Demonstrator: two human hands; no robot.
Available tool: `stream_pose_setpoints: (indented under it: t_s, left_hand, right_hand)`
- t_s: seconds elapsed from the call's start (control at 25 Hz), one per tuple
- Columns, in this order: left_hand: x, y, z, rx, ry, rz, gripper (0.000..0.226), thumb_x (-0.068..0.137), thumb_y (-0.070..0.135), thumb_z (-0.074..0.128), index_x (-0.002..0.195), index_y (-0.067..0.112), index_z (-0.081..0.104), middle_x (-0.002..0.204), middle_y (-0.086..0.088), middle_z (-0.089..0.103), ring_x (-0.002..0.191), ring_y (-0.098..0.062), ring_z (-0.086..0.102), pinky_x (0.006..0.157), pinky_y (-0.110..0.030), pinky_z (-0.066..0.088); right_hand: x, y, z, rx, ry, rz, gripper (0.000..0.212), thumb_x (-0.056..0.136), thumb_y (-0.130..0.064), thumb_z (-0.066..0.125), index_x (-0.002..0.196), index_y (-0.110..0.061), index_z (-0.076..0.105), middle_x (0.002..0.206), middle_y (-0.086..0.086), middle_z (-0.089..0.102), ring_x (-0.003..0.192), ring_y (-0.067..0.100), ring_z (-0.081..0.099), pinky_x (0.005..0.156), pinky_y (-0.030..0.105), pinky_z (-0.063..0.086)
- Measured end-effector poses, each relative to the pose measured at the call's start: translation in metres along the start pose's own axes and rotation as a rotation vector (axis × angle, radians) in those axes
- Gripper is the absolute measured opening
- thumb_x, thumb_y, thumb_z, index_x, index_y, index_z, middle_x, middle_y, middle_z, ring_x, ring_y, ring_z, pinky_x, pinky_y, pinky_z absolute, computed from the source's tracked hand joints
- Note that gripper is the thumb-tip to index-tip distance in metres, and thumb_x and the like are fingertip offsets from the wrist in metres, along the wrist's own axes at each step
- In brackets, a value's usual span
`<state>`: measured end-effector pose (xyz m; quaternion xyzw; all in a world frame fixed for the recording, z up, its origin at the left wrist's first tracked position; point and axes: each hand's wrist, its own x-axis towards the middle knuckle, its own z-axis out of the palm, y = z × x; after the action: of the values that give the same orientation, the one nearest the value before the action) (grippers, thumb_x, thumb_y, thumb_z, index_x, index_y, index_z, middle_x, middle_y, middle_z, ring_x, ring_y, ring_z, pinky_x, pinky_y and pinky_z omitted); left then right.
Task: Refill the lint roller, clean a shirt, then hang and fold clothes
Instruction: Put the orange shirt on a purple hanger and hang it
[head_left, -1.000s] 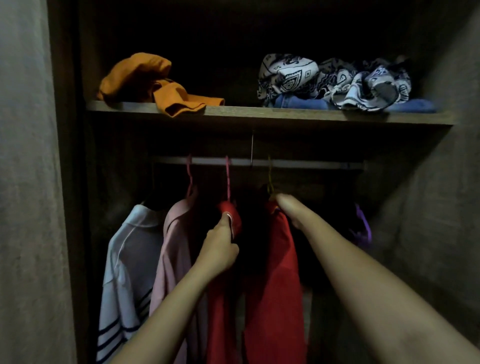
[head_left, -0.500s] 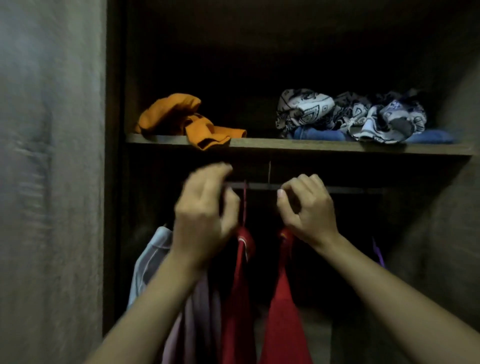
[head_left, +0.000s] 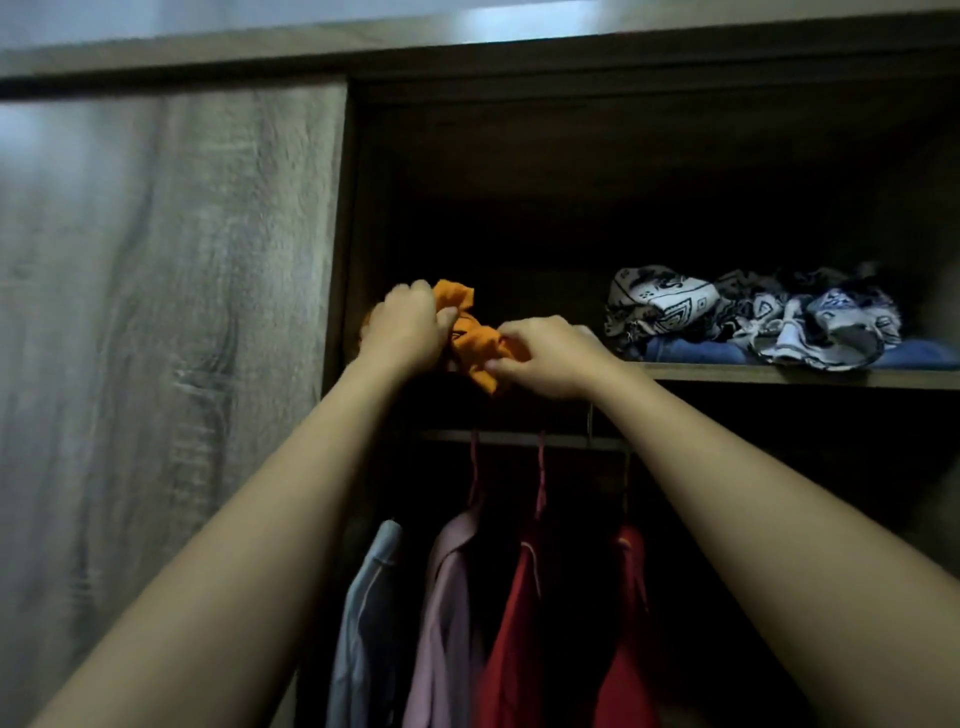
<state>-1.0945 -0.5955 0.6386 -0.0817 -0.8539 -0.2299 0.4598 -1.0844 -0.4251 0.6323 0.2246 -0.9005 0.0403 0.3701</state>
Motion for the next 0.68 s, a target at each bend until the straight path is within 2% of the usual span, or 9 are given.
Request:
stream_pose_setpoints:
  t_s: [0.04, 0.12, 0.24, 0.36, 0.52, 0.6, 0.68]
  left_hand:
    - [-0.004, 0.000, -0.006, -0.054, 0.053, 0.039, 0.030, 0.094, 0.033, 0.050, 0.109, 0.007, 0.055, 0.105, -0.012, 0.058, 0.098, -0.029, 0.054, 0.078, -0.037, 0.040]
    - [-0.012, 0.004, -0.021, -0.159, 0.131, 0.127, 0.020, 0.092, 0.030, 0.054, 0.099, 0.012, 0.060, 0.089, -0.003, 0.058, 0.087, -0.020, 0.054, 0.073, -0.032, 0.037]
    - [-0.024, 0.026, -0.044, -0.273, 0.225, 0.327, 0.026, 0.088, 0.030, 0.058, 0.109, 0.015, 0.062, 0.100, -0.006, 0.065, 0.096, -0.023, 0.060, 0.083, -0.039, 0.046]
    - [-0.046, 0.065, -0.070, -0.319, 0.289, 0.457, 0.033, 0.087, 0.029, 0.059, 0.117, 0.015, 0.055, 0.107, -0.006, 0.061, 0.100, -0.019, 0.057, 0.086, -0.035, 0.045]
    - [-0.089, 0.112, -0.101, -0.436, 0.282, 0.488, 0.032, 0.089, 0.028, 0.061, 0.114, 0.012, 0.050, 0.091, 0.007, 0.056, 0.079, -0.001, 0.056, 0.069, -0.017, 0.045]
    - [-0.112, 0.127, -0.112, -0.489, 0.237, 0.466, 0.029, 0.089, 0.028, 0.062, 0.110, 0.013, 0.052, 0.088, 0.010, 0.057, 0.078, 0.004, 0.056, 0.066, -0.010, 0.043]
    - [-0.135, 0.138, -0.116, -0.536, 0.172, 0.426, 0.025, 0.088, 0.028, 0.063, 0.107, 0.015, 0.053, 0.085, 0.015, 0.056, 0.078, 0.005, 0.056, 0.063, -0.005, 0.043]
  right_hand:
    - [-0.005, 0.000, -0.002, 0.036, 0.120, -0.023, 0.021, 0.088, -0.038, 0.052, 0.105, -0.026, 0.058, 0.104, 0.002, 0.063, 0.103, 0.026, 0.058, 0.081, 0.036, 0.041]
    - [-0.017, 0.005, -0.009, 0.138, 0.306, -0.069, 0.010, 0.087, -0.027, 0.054, 0.091, -0.020, 0.059, 0.087, -0.001, 0.059, 0.090, 0.026, 0.059, 0.072, 0.035, 0.041]
    - [-0.040, 0.013, -0.030, 0.261, 0.465, -0.093, 0.007, 0.085, -0.020, 0.057, 0.082, -0.014, 0.056, 0.080, 0.000, 0.053, 0.079, 0.021, 0.053, 0.066, 0.029, 0.031]
    - [-0.073, 0.014, -0.062, 0.368, 0.618, -0.047, 0.005, 0.086, -0.016, 0.058, 0.084, -0.012, 0.057, 0.080, 0.004, 0.054, 0.075, 0.017, 0.050, 0.060, 0.024, 0.028]
    - [-0.123, 0.011, -0.108, 0.383, 0.691, -0.023, 0.011, 0.086, -0.016, 0.057, 0.096, -0.014, 0.061, 0.088, 0.001, 0.054, 0.075, 0.007, 0.049, 0.065, 0.009, 0.034]
    - [-0.154, 0.009, -0.128, 0.397, 0.673, -0.009, 0.009, 0.087, -0.017, 0.056, 0.095, -0.015, 0.061, 0.087, -0.002, 0.052, 0.075, 0.001, 0.047, 0.065, 0.008, 0.035]
    - [-0.183, 0.007, -0.141, 0.405, 0.630, -0.013, 0.009, 0.086, -0.018, 0.057, 0.092, -0.014, 0.061, 0.086, -0.002, 0.052, 0.075, 0.002, 0.048, 0.066, 0.008, 0.035]
